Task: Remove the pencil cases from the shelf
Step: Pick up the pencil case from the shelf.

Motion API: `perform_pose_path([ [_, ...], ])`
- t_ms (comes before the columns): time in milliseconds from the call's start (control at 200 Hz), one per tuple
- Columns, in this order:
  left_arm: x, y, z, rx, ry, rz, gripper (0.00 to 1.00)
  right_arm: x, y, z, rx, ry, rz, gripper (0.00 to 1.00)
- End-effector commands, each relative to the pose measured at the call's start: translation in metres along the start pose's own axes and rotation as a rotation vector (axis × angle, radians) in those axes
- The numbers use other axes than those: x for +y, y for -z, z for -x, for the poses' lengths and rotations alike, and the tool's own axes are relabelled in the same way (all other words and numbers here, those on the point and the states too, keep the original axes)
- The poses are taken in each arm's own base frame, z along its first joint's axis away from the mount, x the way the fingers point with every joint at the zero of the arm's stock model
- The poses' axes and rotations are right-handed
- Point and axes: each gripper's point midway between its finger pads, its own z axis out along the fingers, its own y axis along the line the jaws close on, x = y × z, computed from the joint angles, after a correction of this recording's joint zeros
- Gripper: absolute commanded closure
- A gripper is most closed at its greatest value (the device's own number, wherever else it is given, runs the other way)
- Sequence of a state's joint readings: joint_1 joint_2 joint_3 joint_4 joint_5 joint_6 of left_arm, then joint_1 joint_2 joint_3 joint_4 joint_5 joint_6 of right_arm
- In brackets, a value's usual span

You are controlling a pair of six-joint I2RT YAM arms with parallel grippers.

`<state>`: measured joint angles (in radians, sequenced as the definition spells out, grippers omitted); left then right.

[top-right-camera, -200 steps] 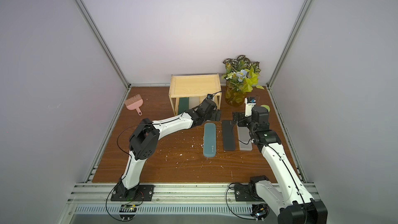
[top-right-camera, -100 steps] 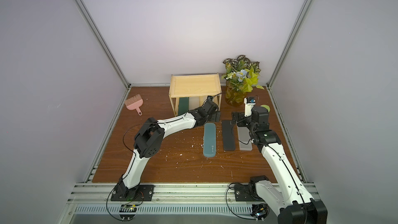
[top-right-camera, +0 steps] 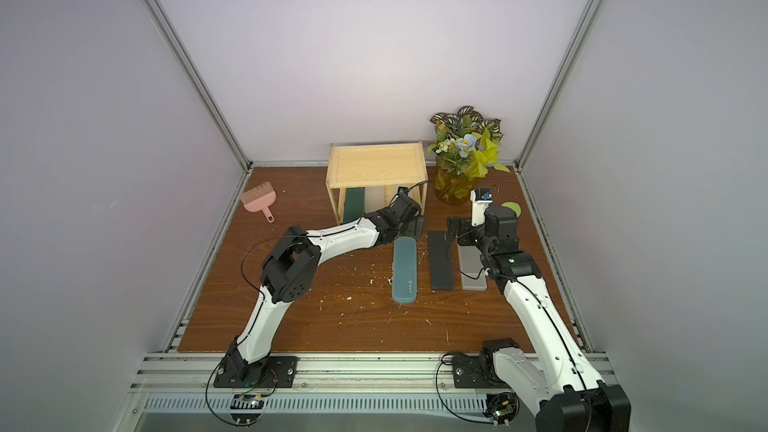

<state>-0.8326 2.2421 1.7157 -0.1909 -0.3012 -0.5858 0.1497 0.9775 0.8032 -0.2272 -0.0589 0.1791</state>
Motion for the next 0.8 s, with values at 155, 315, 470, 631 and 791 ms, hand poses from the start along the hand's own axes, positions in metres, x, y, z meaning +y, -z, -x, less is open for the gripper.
perform_pose_path([
  [155,0.012,-0.008,-0.013,0.044,0.022,0.046,0.00,0.006,-0.002,0.002,-0.017,0.004,0.028,0.01],
  [315,0.013,-0.011,-0.017,0.052,0.021,0.056,0.00,0.006,-0.002,0.001,-0.015,0.004,0.031,0.01],
  [470,0.013,-0.014,-0.018,0.059,0.022,0.062,0.00,0.006,-0.002,0.001,-0.017,0.005,0.029,0.01],
  [631,0.014,-0.016,-0.020,0.065,0.021,0.070,0.00,0.005,-0.002,0.000,-0.013,0.003,0.028,0.01],
  [791,0.016,-0.016,-0.019,0.062,0.019,0.078,0.07,0.005,-0.002,0.000,-0.016,0.004,0.028,0.01],
])
